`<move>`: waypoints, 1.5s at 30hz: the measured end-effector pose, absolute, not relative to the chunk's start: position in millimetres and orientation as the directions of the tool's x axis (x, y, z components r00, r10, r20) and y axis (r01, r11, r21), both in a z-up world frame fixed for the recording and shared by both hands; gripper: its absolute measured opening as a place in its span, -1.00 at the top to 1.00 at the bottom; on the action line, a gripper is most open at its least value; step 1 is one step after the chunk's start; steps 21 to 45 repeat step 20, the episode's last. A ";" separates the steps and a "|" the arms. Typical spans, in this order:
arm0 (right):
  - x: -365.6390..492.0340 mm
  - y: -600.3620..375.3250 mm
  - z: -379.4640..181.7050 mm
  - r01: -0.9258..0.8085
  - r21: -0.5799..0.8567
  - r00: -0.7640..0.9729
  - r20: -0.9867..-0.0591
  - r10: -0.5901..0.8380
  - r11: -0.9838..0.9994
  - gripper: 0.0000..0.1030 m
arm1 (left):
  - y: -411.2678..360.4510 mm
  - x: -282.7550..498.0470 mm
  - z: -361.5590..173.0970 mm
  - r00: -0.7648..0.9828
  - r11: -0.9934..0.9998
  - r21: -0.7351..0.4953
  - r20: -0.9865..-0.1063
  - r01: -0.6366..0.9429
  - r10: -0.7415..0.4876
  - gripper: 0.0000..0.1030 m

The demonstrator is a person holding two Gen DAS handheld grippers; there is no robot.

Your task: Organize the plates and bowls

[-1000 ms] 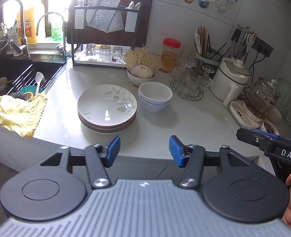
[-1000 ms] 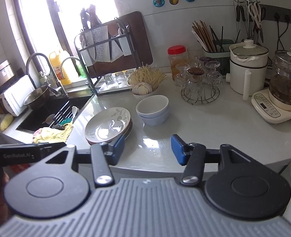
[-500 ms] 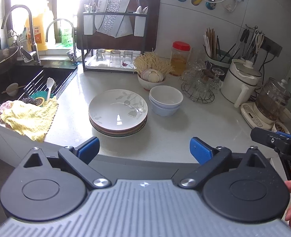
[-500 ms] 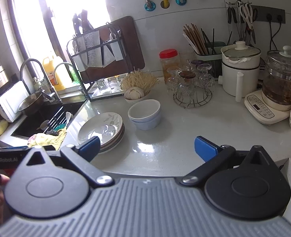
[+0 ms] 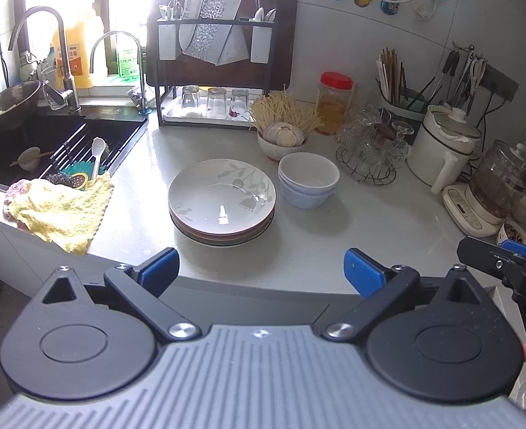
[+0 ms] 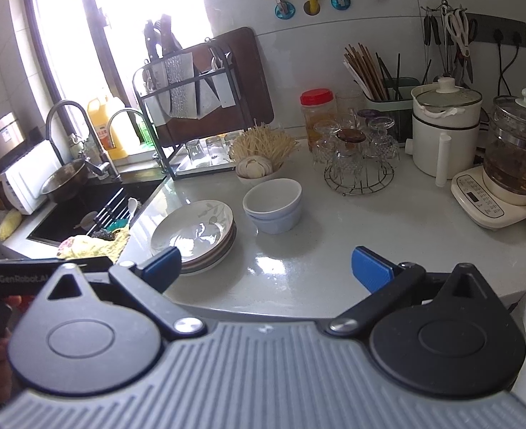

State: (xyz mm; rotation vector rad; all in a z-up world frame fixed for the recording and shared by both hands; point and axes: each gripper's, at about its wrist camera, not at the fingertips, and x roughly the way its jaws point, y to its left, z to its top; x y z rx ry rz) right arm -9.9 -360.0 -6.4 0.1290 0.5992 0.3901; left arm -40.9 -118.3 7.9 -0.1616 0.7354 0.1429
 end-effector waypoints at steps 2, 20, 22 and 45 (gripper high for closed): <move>-9.7 -359.8 -6.7 -0.319 0.228 0.756 -0.524 0.392 0.920 -1.00 | -116.9 -41.2 8.8 0.736 0.978 -0.096 -0.673 -0.183 0.072 -0.95; -5.6 -343.4 -10.2 -0.314 0.226 0.761 -0.520 0.387 0.922 -1.00 | -104.8 -37.6 6.1 0.729 0.982 -0.089 -0.682 -0.164 0.060 -0.95; -5.6 -343.4 -10.2 -0.314 0.226 0.761 -0.520 0.387 0.922 -1.00 | -104.8 -37.6 6.1 0.729 0.982 -0.089 -0.682 -0.164 0.060 -0.95; -5.6 -343.4 -10.2 -0.314 0.226 0.761 -0.520 0.387 0.922 -1.00 | -104.8 -37.6 6.1 0.729 0.982 -0.089 -0.682 -0.164 0.060 -0.95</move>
